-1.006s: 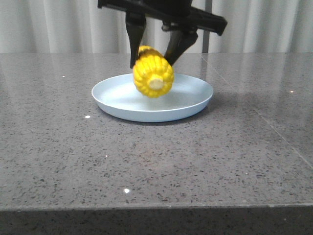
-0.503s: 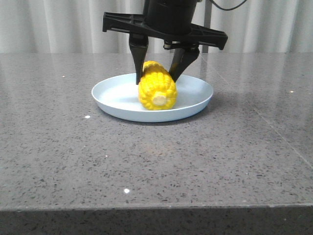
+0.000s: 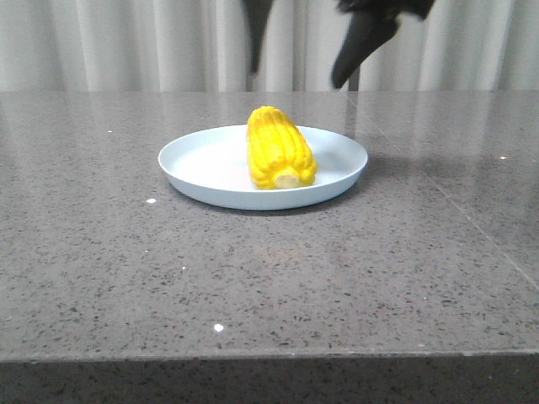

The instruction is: Place corn on plate with both arms

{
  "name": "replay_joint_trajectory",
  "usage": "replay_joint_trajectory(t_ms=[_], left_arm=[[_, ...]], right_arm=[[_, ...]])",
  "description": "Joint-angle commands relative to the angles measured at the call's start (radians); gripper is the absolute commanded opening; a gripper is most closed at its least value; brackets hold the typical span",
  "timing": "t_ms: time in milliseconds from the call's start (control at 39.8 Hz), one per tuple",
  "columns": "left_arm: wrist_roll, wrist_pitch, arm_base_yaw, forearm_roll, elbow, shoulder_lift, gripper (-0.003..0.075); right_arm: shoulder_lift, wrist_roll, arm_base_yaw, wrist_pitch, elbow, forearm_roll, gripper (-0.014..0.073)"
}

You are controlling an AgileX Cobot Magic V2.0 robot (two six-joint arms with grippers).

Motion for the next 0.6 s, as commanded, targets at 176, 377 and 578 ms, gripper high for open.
replay_joint_trajectory(t_ms=[176, 377, 578], left_arm=[[-0.01, -0.085, 0.0, -0.003, -0.025, 0.009, -0.002], [-0.01, -0.085, 0.0, -0.003, -0.025, 0.009, -0.002], [-0.01, -0.085, 0.0, -0.003, -0.025, 0.009, -0.002]], right_arm=[[-0.138, -0.243, -0.208, 0.056, -0.02, 0.1, 0.0286], [-0.206, -0.308, -0.352, 0.061, 0.06, 0.117, 0.0136], [-0.328, -0.414, -0.508, 0.011, 0.218, 0.118, -0.0076]])
